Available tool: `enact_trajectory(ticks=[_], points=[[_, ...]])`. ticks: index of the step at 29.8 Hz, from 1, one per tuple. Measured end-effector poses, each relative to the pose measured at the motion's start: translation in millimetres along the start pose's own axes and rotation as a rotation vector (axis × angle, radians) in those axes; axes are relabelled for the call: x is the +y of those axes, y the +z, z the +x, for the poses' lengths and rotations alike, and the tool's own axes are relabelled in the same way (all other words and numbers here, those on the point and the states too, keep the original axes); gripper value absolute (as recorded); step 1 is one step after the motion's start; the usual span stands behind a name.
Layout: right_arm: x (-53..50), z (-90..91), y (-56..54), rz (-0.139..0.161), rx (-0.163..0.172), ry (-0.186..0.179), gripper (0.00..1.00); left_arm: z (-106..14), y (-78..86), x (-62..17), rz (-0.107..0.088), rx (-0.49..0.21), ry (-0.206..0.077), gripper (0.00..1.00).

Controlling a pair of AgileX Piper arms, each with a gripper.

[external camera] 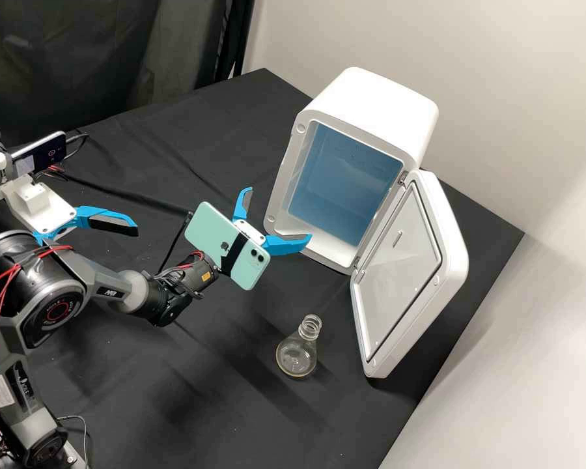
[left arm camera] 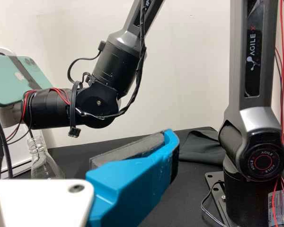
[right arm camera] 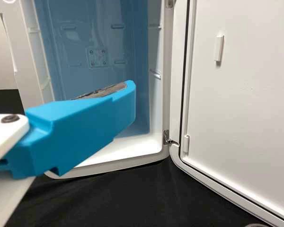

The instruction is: Place the flask in the incubator

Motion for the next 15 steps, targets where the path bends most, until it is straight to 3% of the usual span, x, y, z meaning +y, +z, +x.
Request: enact_trajectory(ticks=[10, 14, 15], points=[[0.0, 0.0, 0.0, 0.0, 0.0, 0.0, 1.0, 0.0, 0.0, 0.0, 0.0, 0.0, 0.0, 1.0], [0.0, 0.0, 0.0, 0.0, 0.0, 0.0, 1.0, -0.1, -1.4, 0.7, 0.009, -0.014, 0.005, 1.0], [0.0, 0.0, 0.0, 0.0, 0.0, 0.0, 1.0, -0.2, -2.1, 1.2, 0.001, -0.024, 0.008, 1.0]])
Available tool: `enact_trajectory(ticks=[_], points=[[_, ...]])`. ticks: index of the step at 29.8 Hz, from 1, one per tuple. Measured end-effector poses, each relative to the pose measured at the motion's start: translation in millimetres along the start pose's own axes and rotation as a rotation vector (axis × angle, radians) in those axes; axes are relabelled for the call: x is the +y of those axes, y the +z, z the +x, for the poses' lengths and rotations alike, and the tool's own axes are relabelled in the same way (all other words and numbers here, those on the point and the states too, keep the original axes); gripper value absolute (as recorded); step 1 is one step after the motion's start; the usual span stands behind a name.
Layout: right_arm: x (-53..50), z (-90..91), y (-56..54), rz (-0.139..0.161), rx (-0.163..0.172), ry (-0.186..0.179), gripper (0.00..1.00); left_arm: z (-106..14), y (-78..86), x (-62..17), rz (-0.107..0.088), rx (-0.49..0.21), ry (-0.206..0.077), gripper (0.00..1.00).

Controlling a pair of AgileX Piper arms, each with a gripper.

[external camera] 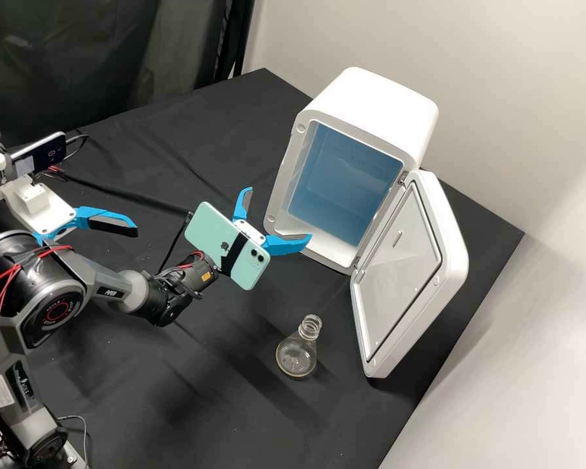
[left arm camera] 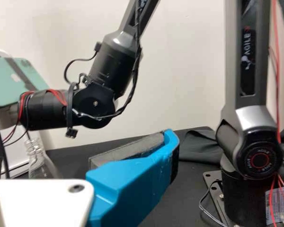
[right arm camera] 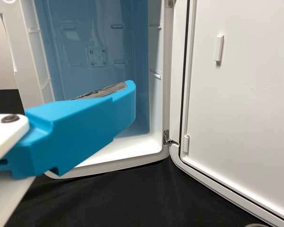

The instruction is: Place the flask in the incubator

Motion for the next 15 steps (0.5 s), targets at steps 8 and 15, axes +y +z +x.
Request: enact_trajectory(ticks=[8, 15], points=[[0.0, 0.0, 0.0, 0.0, 0.0, 0.0, 1.0, -2.9, -9.5, 1.2, -0.081, -0.095, -0.003, 1.0], [0.0, 0.0, 0.0, 0.0, 0.0, 0.0, 1.0, -8.9, -25.3, -4.4, -0.109, -0.05, -0.024, 1.0]])
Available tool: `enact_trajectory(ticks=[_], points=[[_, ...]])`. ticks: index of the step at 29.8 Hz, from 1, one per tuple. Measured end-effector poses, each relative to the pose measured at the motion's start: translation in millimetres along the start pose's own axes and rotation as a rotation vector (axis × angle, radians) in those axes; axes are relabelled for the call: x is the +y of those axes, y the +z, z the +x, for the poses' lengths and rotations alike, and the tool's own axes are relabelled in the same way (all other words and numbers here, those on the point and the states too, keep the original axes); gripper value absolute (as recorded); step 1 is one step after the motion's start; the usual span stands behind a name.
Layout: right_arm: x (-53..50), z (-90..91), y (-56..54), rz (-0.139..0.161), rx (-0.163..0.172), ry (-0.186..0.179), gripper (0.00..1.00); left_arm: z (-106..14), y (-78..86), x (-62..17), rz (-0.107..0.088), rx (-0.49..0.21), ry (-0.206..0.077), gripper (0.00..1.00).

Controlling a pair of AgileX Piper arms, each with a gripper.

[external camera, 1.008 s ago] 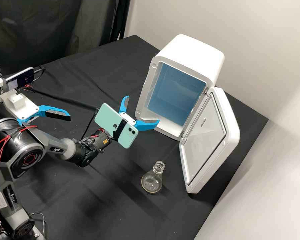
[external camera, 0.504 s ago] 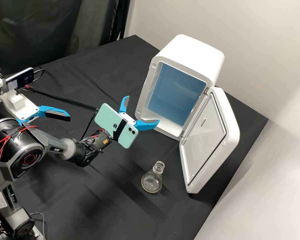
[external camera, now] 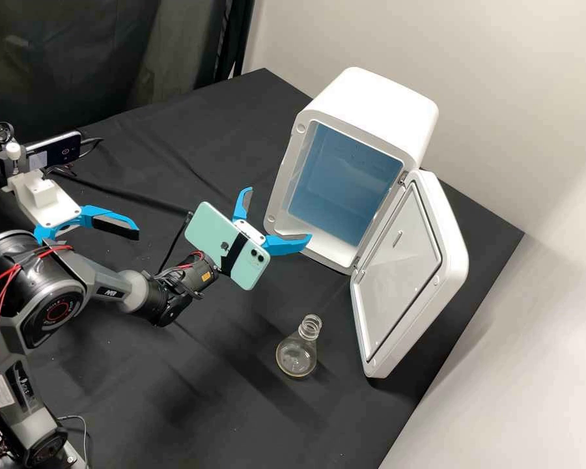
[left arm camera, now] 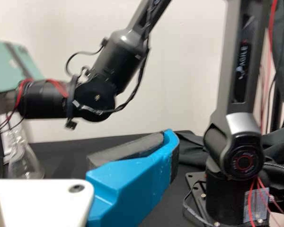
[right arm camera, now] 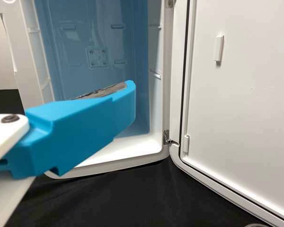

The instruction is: Place the flask in the incubator

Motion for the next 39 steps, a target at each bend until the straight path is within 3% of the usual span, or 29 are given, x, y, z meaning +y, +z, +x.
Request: enact_trajectory(ticks=[9, 16, 26, 32, 39], points=[[0.0, 0.0, 0.0, 0.0, 0.0, 0.0, 1.0, -4.4, -20.8, -5.1, 0.009, 0.041, -0.02, 1.0], [0.0, 0.0, 0.0, 0.0, 0.0, 0.0, 1.0, -6.3, -41.7, -15.2, -0.008, 0.109, -0.052, 1.0], [0.0, 0.0, 0.0, 0.0, 0.0, 0.0, 1.0, -8.3, -45.4, -32.5, -0.021, 0.122, -0.109, 1.0], [0.0, 0.0, 0.0, 0.0, 0.0, 0.0, 1.0, -9.5, -52.9, -39.7, 0.001, 0.143, -0.133, 1.0], [0.0, 0.0, 0.0, 0.0, 0.0, 0.0, 1.0, -9.7, -51.9, -42.7, 0.003, 0.126, -0.135, 1.0]])
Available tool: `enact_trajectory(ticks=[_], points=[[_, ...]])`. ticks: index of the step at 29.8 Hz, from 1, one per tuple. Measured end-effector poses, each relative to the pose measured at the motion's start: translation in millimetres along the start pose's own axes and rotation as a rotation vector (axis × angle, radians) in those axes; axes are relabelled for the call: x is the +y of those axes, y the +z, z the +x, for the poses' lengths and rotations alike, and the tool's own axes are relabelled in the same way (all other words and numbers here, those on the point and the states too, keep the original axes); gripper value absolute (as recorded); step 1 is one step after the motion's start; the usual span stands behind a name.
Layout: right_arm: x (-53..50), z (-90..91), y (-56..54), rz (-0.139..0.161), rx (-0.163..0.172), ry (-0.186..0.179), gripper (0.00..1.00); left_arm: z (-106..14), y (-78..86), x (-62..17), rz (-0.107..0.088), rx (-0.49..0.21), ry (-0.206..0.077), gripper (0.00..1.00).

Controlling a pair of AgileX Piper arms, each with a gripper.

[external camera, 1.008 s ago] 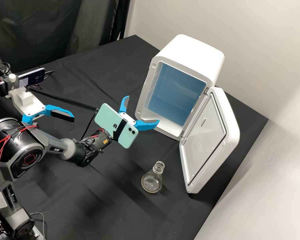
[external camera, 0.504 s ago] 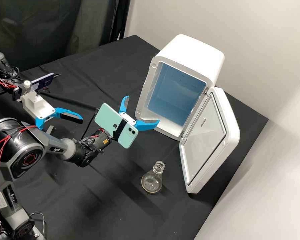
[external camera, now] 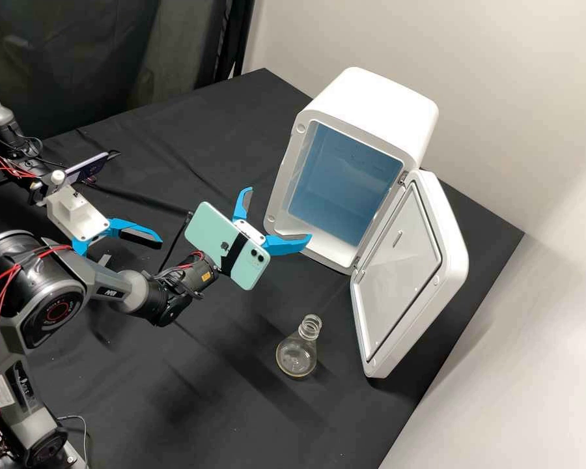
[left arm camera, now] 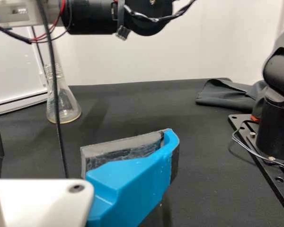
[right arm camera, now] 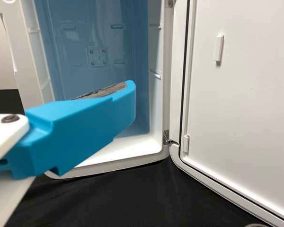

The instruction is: Place the flask in the incubator

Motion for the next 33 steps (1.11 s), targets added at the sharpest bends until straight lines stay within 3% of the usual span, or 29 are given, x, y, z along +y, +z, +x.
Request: enact_trajectory(ticks=[5, 11, 20, 27, 33], points=[[0.0, 0.0, 0.0, 0.0, 0.0, 0.0, 1.0, 0.0, 0.5, -2.1, 0.004, -0.012, -0.005, 1.0], [0.0, 0.0, 0.0, 0.0, 0.0, 0.0, 1.0, 4.6, -13.3, -9.6, -0.011, 0.025, -0.026, 1.0], [0.0, 0.0, 0.0, 0.0, 0.0, 0.0, 1.0, 11.7, -20.3, -22.0, -0.026, 0.038, -0.063, 1.0], [0.0, 0.0, 0.0, 0.0, 0.0, 0.0, 1.0, 13.6, -22.9, -23.9, -0.029, 0.043, -0.066, 1.0], [0.0, 0.0, 0.0, 0.0, 0.0, 0.0, 1.0, 17.5, -38.6, -24.5, -0.037, 0.085, -0.062, 1.0]])
